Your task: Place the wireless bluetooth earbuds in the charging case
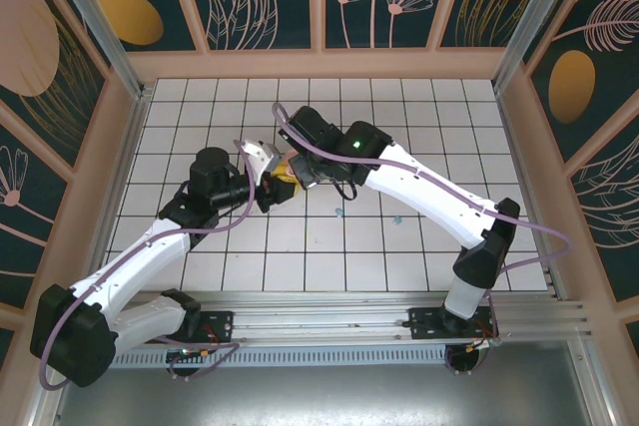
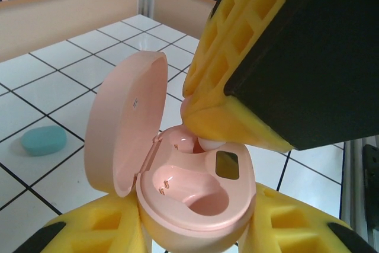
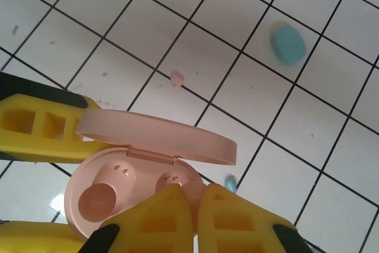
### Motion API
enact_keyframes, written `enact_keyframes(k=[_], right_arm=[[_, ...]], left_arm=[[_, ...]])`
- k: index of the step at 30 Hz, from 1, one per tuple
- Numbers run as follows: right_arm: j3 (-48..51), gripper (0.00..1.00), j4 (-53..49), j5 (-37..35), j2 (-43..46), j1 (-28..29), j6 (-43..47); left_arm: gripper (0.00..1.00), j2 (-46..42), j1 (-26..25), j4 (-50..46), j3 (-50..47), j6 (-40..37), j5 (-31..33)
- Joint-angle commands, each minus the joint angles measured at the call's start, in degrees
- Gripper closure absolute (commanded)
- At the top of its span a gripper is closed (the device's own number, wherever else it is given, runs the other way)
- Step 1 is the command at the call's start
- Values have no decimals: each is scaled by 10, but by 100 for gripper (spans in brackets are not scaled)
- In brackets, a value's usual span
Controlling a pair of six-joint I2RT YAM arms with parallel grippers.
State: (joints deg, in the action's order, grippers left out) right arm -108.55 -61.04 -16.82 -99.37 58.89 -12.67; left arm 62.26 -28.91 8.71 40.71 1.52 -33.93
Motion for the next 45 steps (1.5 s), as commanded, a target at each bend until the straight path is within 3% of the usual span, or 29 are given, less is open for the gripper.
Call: enact_keyframes(k=[1, 15, 37, 45], right_arm=[[-15, 94, -51, 21, -26, 11, 19], [-43, 73, -47, 49, -33, 12, 17], [-54, 70, -53, 48, -30, -4, -1], [-83, 69, -11, 52, 1, -8, -13]], left_arm=[[84, -11, -2, 30, 12, 1, -3], [84, -8, -2, 29, 13, -2, -3], [84, -14, -2, 24, 9, -4, 2], [84, -20, -2, 27, 3, -5, 13]])
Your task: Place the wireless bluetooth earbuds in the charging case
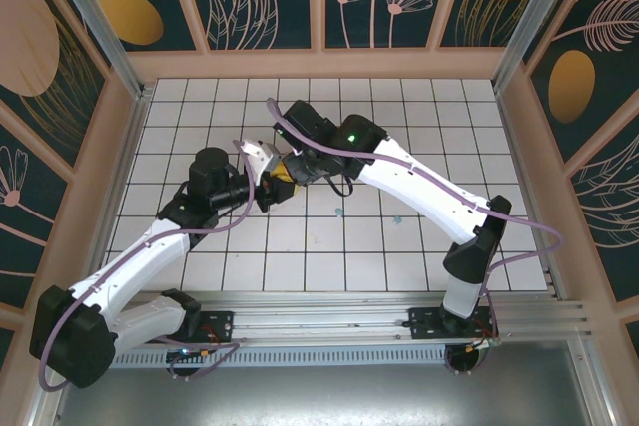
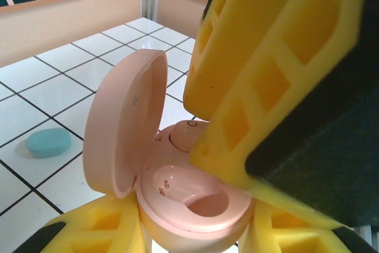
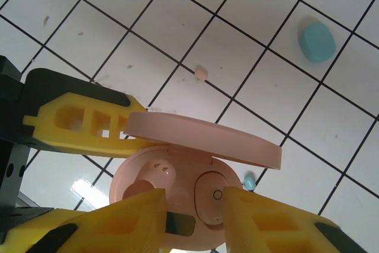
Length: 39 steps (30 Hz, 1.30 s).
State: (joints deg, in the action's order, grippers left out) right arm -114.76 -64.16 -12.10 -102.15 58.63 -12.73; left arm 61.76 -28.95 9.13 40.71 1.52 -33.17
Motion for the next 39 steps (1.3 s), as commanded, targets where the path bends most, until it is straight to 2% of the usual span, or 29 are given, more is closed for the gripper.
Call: enact_keyframes(k=[1, 7, 11, 14, 20, 24, 29, 34, 39], right_arm=[[-21, 68, 31, 9, 38, -9, -16], [30, 68, 113, 84, 104, -65, -54], [94, 68, 182, 140, 160, -112, -86], [148, 68, 218, 156, 196, -157, -116], [275, 71, 271, 188, 194, -246, -154], [329, 73, 329, 216, 138, -269, -165], [300, 73, 355, 219, 23, -247, -143], [222, 78, 375, 261, -102, -222, -87], [88, 79, 355, 294, -228, -194, -21]], left_arm=[[84, -15, -1, 23, 2, -4, 6], [84, -21, -1, 18, 2, -3, 10], [84, -29, -2, 13, -1, -1, 16], [84, -36, -1, 11, -4, 0, 22], [84, -45, -2, -5, -3, -1, 27], [84, -56, -2, -15, -3, -3, 30], [84, -69, -2, -29, -4, -2, 32], [84, -82, -1, -31, -12, 4, 32], [84, -97, -1, -37, -19, 8, 38]])
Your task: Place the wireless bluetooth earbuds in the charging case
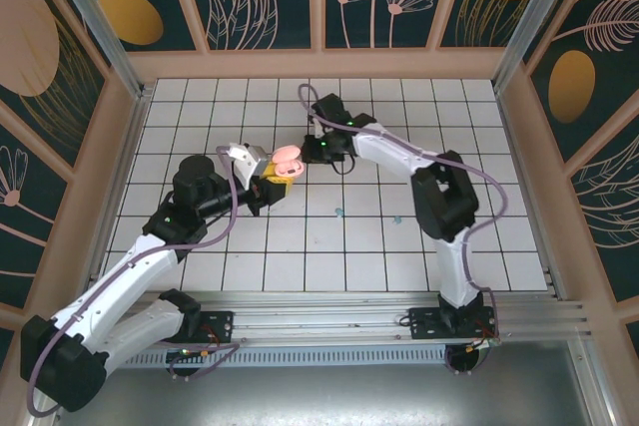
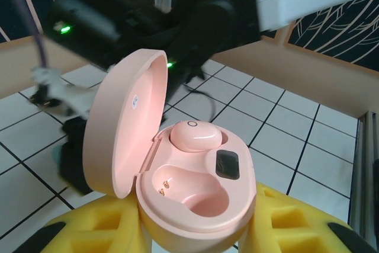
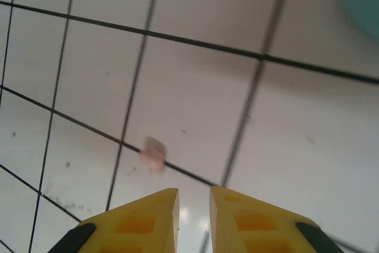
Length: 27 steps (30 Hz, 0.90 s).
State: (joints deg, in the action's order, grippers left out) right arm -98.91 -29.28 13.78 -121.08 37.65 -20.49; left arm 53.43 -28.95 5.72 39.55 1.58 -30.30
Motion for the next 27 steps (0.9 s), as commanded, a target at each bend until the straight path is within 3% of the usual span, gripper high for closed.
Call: enact_keyframes(k=[1, 8, 13, 21, 27], right_arm=[[-97, 79, -3, 34, -61, 21, 71], [-240, 78, -65, 58, -186, 35, 132], [-250, 74, -71, 79, -209, 40, 159], [-270, 73, -112, 29, -231, 56, 183], [-263, 72, -126, 37, -232, 61, 195]], left_arm=[[83, -16, -1, -4, -8, 7, 11], [83, -31, -2, -8, -18, 8, 17], [83, -36, -2, -8, -24, 7, 19], [83, -36, -2, -12, -24, 4, 21], [84, -37, -2, -13, -24, 6, 22]])
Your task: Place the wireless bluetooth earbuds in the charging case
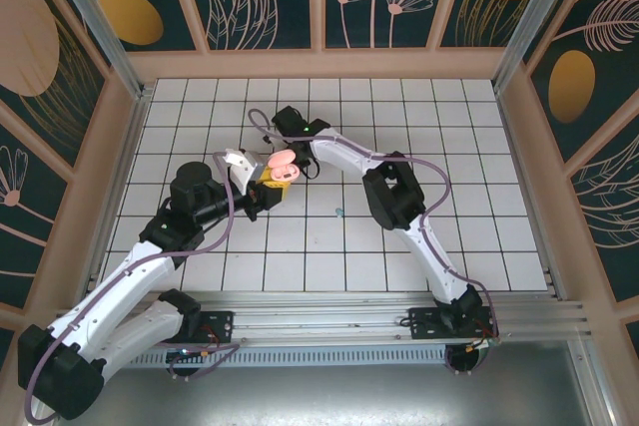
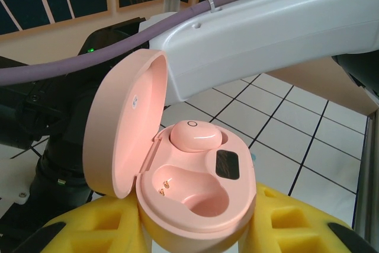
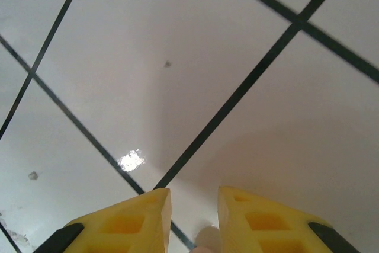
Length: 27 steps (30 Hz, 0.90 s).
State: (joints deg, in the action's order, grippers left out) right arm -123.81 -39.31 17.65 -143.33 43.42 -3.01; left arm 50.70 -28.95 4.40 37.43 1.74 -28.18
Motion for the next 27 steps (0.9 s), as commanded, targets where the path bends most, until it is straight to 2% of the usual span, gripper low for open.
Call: enact_keyframes(k=[1, 27], right_arm=[[-14, 72, -29, -2, -9, 4, 22], [89, 66, -43, -70, 59, 16, 24]], left_arm=[[83, -10, -1, 0, -3, 5, 1], [83, -12, -2, 2, -2, 12, 2]])
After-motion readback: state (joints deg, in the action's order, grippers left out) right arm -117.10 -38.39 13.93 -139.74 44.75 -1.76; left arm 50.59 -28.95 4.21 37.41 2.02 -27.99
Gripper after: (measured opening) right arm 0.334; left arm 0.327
